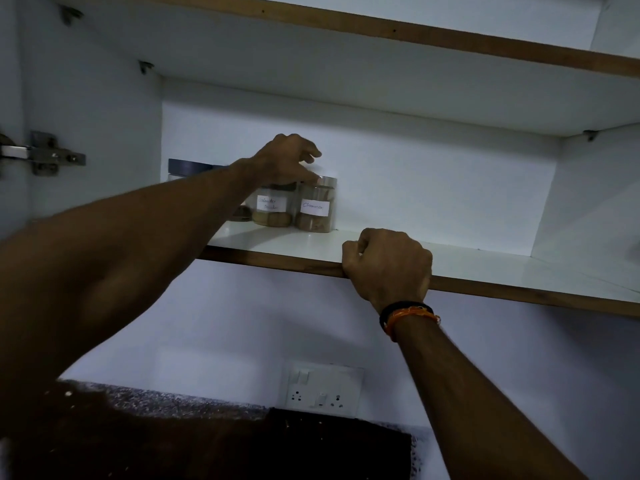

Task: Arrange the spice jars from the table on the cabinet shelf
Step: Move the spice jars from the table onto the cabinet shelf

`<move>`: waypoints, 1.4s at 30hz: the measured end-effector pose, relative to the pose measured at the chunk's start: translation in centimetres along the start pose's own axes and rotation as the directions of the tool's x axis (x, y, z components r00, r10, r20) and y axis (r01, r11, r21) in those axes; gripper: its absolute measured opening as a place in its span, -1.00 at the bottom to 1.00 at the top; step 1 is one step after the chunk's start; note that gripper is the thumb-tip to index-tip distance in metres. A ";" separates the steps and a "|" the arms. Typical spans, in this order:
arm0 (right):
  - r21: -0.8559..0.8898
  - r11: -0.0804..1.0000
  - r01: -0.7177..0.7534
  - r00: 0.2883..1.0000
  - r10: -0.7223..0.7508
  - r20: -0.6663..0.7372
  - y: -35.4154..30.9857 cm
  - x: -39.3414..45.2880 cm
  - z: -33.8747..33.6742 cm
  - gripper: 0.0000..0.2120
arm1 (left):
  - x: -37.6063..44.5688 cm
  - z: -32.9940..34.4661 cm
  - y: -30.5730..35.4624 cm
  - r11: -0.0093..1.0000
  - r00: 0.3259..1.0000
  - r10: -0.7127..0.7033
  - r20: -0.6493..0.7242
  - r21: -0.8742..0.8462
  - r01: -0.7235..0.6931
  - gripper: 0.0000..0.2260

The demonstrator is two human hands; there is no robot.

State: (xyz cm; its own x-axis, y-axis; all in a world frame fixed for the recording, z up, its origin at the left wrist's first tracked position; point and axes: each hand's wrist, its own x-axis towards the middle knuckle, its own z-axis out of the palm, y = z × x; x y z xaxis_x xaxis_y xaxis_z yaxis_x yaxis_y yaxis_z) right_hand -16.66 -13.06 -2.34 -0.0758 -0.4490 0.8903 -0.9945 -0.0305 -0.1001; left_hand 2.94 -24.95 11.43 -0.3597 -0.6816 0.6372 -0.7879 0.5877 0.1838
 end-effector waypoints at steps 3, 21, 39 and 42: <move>-0.012 1.000 -0.012 0.999 0.012 0.045 0.0 0.0 -0.3 -0.67 | -1.6 -1.8 1.0 0.999 0.999 0.022 0.039 0.033 -0.023 -0.46; -0.070 0.991 0.116 0.992 -0.112 0.048 -0.1 -4.3 -2.2 -0.55 | -17.7 0.6 6.7 0.998 0.992 -0.009 0.129 -0.066 0.017 -0.44; 0.277 0.949 -0.153 0.735 -0.078 0.674 -0.3 -24.3 -2.5 -0.56 | -38.5 14.0 7.2 0.995 0.973 0.081 0.217 -0.075 -0.066 -0.73; 0.232 0.951 -0.202 0.577 -0.076 0.813 0.7 -29.9 -1.4 -0.63 | -42.6 17.0 6.7 0.993 0.919 0.007 0.394 -0.114 0.041 -0.76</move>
State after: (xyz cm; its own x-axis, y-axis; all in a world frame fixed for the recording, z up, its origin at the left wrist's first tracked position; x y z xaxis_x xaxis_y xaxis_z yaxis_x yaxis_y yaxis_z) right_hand -15.21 1.57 -28.37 0.0900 -0.9830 0.1603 -0.9142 -0.1454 -0.3784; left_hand 4.53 0.58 -27.17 -0.5330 -0.7939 0.2925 -0.7399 0.6051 0.2941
